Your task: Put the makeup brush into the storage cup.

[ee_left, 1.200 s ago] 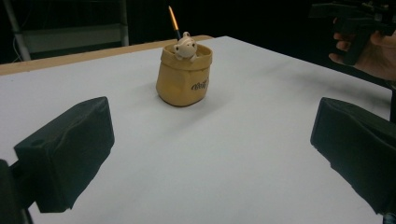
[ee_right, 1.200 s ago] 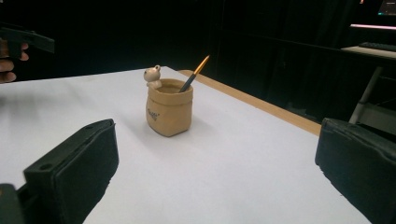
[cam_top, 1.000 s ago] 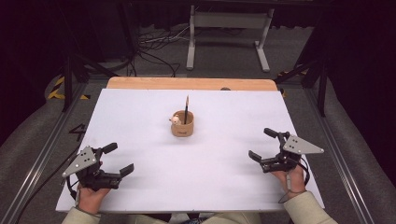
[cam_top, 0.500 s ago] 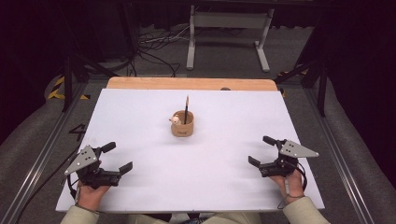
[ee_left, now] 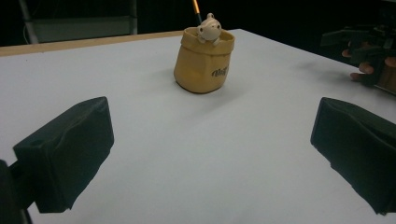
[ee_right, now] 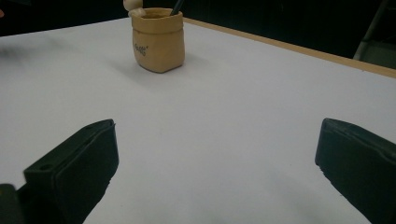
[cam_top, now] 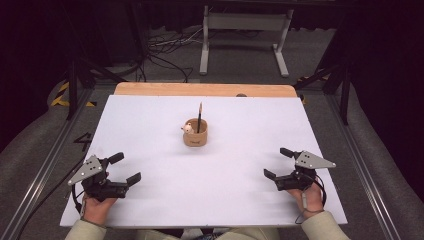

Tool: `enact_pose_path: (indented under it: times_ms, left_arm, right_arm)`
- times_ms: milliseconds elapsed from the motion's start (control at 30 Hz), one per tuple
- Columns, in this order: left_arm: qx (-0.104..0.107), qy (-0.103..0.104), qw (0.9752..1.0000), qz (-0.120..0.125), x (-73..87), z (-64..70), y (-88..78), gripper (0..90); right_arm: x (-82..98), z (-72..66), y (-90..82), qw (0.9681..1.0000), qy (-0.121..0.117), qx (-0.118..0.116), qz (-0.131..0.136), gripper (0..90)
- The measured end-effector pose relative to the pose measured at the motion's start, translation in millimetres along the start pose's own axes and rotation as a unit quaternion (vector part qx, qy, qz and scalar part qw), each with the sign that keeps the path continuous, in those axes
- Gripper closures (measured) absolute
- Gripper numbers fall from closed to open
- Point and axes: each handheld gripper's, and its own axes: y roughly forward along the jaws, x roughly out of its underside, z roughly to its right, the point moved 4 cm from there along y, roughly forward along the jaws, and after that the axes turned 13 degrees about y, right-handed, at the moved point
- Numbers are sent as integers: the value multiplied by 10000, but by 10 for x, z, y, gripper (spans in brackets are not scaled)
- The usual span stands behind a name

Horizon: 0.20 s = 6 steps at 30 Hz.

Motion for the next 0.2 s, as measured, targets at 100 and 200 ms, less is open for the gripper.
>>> enact_pose_path:
  times_ms: [100, 200]
  left_arm:
    - [1, -7, 10000, 17, -2, 2, -1, 1]
    - [4, -14, 10000, 23, -2, 1, -2, 1]
  right_arm:
    - [-5, 1, -6, 10000, 31, -10, 49, 0]
    - [-9, 5, -16, 10000, 46, -12, 68, 0]
